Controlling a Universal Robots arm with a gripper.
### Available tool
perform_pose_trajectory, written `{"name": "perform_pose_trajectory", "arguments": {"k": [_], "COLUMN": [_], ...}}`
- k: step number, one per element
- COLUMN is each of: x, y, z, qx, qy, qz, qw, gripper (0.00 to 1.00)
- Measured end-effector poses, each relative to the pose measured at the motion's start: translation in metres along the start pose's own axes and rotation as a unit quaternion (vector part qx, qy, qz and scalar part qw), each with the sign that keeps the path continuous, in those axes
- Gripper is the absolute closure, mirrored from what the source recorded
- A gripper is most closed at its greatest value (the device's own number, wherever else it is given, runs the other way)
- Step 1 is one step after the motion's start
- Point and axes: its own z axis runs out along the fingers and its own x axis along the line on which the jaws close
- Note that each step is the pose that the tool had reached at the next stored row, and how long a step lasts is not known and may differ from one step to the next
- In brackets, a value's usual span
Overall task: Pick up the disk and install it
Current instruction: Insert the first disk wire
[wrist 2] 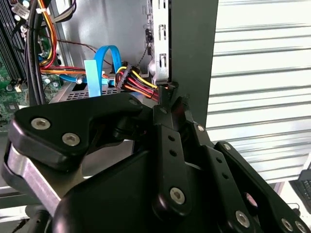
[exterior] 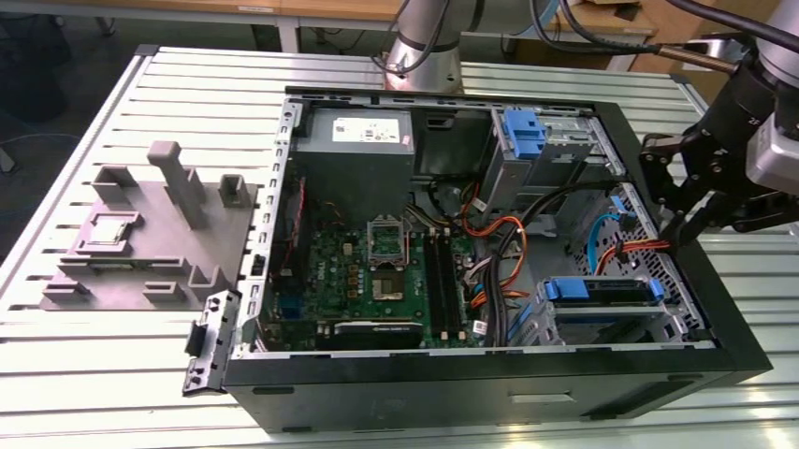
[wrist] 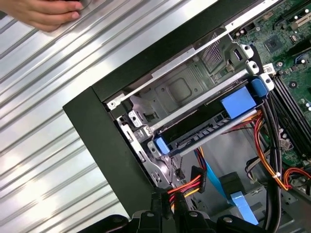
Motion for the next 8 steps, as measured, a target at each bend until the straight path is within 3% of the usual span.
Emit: {"name": "perform_pose_trajectory", "arguments": {"k": [2, 5, 8], "x": [-0.0001, -0.0001, -0.0003], "y": [0.0, -0.0001, 0.0], "z": [-0.0002, -0.0001, 0.0018], "qx": [-0.001, -0.006, -0.0055], "qy": [0.0027, 0.007, 0.007], "qz": [0.0, -0.008, -0.027], "qw": [1.0, 0.9999, 0.9996], "gripper": [0.75, 0.75, 0.75]}}
